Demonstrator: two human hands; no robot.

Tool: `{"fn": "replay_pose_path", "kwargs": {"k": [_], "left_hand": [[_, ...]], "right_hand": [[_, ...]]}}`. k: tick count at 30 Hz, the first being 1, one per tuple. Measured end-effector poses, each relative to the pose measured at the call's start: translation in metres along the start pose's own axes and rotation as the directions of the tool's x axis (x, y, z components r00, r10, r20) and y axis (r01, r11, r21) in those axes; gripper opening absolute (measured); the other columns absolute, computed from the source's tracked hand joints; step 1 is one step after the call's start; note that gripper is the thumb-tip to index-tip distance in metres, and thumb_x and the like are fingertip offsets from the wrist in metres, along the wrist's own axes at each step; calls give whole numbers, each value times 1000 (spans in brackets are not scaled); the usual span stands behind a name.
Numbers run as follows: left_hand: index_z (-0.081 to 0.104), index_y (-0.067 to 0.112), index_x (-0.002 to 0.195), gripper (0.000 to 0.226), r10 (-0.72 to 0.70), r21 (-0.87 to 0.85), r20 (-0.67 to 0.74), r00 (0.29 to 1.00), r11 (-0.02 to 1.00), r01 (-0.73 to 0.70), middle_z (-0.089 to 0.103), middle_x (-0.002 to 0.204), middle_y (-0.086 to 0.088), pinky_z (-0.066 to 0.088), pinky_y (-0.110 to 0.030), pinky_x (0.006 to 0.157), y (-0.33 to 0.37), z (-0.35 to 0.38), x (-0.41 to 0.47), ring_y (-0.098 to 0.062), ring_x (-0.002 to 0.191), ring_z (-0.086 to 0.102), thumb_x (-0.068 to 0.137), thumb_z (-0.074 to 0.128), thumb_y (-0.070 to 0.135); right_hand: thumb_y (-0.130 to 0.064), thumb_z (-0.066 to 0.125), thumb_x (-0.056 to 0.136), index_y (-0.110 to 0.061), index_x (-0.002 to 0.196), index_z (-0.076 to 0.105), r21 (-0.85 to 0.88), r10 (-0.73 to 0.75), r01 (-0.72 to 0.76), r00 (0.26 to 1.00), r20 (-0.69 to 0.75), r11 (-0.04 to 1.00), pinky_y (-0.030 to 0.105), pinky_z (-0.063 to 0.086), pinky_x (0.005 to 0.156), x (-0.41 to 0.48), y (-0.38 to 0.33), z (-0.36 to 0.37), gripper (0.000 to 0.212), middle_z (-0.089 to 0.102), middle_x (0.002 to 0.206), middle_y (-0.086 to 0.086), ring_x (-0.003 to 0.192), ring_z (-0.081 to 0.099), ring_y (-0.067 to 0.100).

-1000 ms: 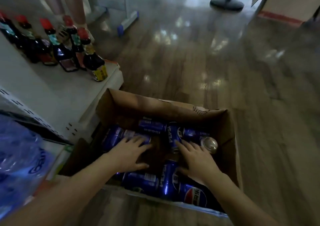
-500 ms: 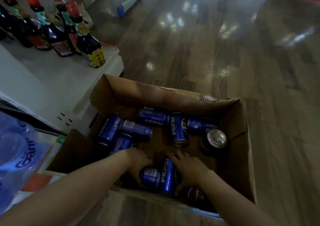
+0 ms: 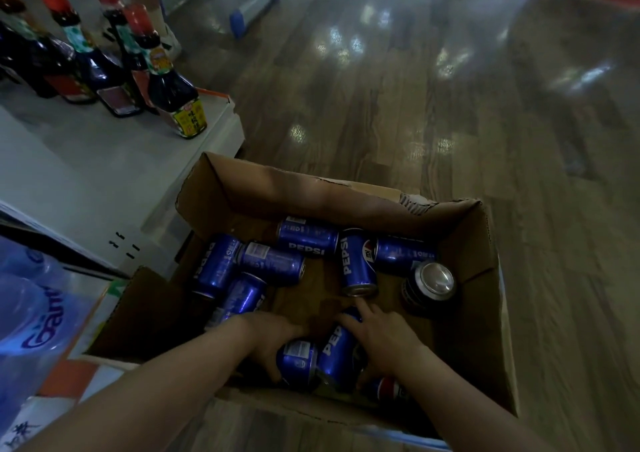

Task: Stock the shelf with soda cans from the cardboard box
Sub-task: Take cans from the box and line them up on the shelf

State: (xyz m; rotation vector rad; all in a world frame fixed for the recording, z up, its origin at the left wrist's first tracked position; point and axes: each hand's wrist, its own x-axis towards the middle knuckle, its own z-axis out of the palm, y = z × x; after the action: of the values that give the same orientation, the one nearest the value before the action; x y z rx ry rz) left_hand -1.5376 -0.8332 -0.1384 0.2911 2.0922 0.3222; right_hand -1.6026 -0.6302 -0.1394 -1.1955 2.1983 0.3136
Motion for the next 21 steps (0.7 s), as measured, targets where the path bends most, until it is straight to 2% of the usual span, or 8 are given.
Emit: {"fn": "replay_pose_path", "kwargs": {"k": [4,7,10,12,15,18,21], "left_hand": [[31,23,138,74,-25,-40,-53,998,999,23,47,133,-4,39,-35,101,-4,-2,-2,-22,120,47,76,71,31],[35,23,135,70,-44,-47,-62,997,998,42,49,132,-3,40,-36,100,-4,-3,-4,-21,118,48,76,71,32],[37,21,133,66,-48,-47,-69,996,998,45,49,131,-3,39,-35,100,-2,-7,-8,-21,118,48,78,70,33],[39,20,131,62,-48,-30,-60,997,998,46,49,131,-4,39,-35,99,-1,-11,-11,-22,117,49,78,70,33],[39,20,132,64,-51,-4,-72,996,999,51,50,131,-5,39,-35,99,-1,-17,-15,-23,117,49,78,70,36],[39,22,131,65,-53,30,-123,991,998,57,52,129,-3,39,-35,97,-4,-18,-21,-23,116,51,77,70,40],[38,24,132,67,-62,63,-189,980,995,75,52,128,-2,39,-37,98,-6,-17,-29,-22,115,51,76,69,44]], "right_hand": [[-45,72,73,-29,148,9,91,42,-42,999,0,995,43,41,100,3,6,0,99,9,153,8,134,29,31],[-43,71,74,-25,147,13,85,53,-51,998,-23,995,42,40,100,9,3,0,95,13,153,7,134,29,30],[-44,69,76,-17,145,22,-63,-20,14,995,-93,998,43,31,107,15,2,-3,87,23,150,9,134,28,31],[-45,66,78,-18,143,26,-155,-104,86,988,-113,984,45,20,112,17,4,-5,81,28,149,8,136,26,31],[-37,66,80,-22,144,28,-169,-177,160,980,-94,973,45,10,114,21,1,-7,76,31,149,5,140,22,27],[-29,67,81,-20,144,28,-154,-187,177,981,-57,972,44,14,115,26,-4,-10,74,32,149,7,139,26,27],[-30,66,82,-20,142,29,-118,-146,139,988,-49,983,45,19,114,27,-4,-12,71,33,148,7,137,29,27]]}}
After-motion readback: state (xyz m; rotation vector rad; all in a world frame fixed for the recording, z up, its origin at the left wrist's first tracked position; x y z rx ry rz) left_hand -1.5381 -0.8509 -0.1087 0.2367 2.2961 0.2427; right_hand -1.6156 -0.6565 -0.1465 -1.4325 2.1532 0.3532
